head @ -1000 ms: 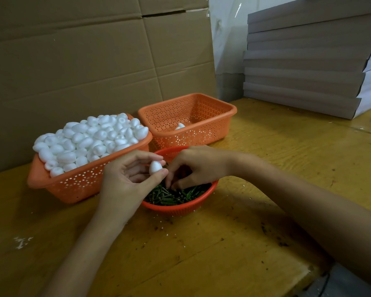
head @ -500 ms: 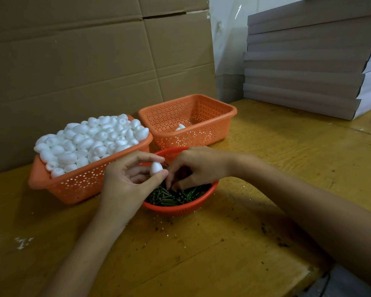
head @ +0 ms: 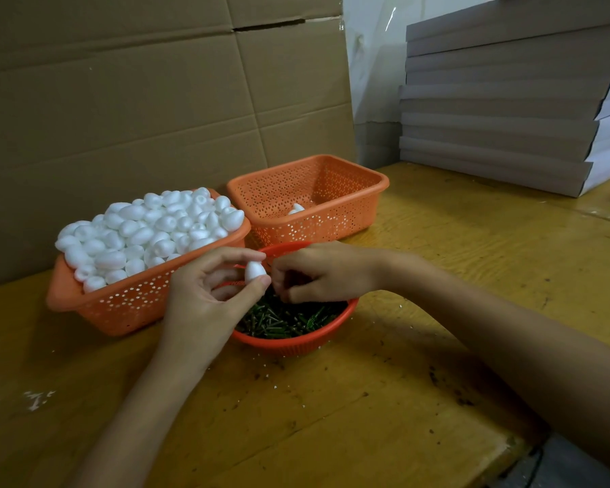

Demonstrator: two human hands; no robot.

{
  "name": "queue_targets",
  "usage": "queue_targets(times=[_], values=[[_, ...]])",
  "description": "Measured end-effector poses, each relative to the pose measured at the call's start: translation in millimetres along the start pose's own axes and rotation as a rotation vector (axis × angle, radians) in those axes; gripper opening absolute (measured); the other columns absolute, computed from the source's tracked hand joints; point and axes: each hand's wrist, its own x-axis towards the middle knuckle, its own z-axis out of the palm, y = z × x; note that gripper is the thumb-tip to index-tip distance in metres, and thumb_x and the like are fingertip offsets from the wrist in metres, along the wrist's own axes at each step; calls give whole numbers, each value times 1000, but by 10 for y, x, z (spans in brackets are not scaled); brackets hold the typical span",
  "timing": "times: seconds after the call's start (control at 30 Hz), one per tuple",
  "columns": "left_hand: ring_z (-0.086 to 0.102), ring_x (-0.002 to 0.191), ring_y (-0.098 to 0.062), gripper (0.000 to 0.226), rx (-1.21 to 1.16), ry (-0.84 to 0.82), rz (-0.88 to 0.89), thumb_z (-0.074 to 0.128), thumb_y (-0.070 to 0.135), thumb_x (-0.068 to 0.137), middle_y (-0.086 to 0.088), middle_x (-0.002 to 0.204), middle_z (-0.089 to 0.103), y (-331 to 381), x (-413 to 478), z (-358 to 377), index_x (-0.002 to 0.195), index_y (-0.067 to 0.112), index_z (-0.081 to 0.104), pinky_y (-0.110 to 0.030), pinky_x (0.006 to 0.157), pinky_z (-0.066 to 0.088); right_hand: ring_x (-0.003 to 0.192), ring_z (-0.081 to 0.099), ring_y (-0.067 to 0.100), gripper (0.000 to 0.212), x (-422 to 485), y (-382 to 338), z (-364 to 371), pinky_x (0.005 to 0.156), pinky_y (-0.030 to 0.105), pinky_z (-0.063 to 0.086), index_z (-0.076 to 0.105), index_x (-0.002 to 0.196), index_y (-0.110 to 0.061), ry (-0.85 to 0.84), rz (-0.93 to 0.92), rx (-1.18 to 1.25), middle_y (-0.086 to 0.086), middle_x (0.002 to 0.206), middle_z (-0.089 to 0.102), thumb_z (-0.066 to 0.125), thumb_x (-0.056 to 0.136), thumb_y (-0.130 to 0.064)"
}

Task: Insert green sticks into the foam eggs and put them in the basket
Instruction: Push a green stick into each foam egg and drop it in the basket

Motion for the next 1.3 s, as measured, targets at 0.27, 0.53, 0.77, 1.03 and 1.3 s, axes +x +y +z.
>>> queue_targets(times=[0.27, 0.53, 0.77, 1.03, 1.3], values=[[80, 91, -21, 29, -48, -3, -22, 76, -8, 90, 0, 100, 81, -3, 3, 5, 104, 17, 78, -26, 84, 63, 89, 68, 12, 7, 9, 28, 42, 90, 47, 52, 56, 111, -13, 69, -29, 106, -3, 92, 75, 59, 104, -14], [80, 92, -15, 29, -36, 2, -10, 84, -3, 85, 4, 101, 81, 4, -6, 13, 104, 18, 78, -18, 77, 60, 92, 70, 2, 11, 46, 51, 62, 91, 41, 54, 63, 107, -20, 98, -59, 117, -11, 93, 76, 69, 100, -15], [80, 95, -17, 32, -15, 3, -19, 82, -1, 87, 6, 108, 81, -3, -3, 5, 109, 23, 80, -20, 81, 61, 94, 71, -4, 19, 48, 29, 56, 92, 32, 53, 72, 116, -24, 133, -75, 74, -15, 91, 79, 74, 97, -22], [80, 93, -20, 34, -13, 4, -8, 81, -3, 88, 4, 106, 82, -18, 2, 2, 106, 26, 80, -22, 81, 61, 97, 71, 1, 14, 36, 17, 42, 95, 35, 52, 73, 113, -14, 132, -86, 49, -8, 95, 79, 69, 99, -15], [78, 97, -18, 31, -12, 12, 24, 85, 2, 85, 1, 120, 73, -13, 1, 1, 105, 25, 80, -20, 80, 60, 97, 71, 9, 7, 20, 8, 57, 93, 42, 52, 60, 110, -12, 152, -86, 83, -6, 95, 79, 62, 103, -12]])
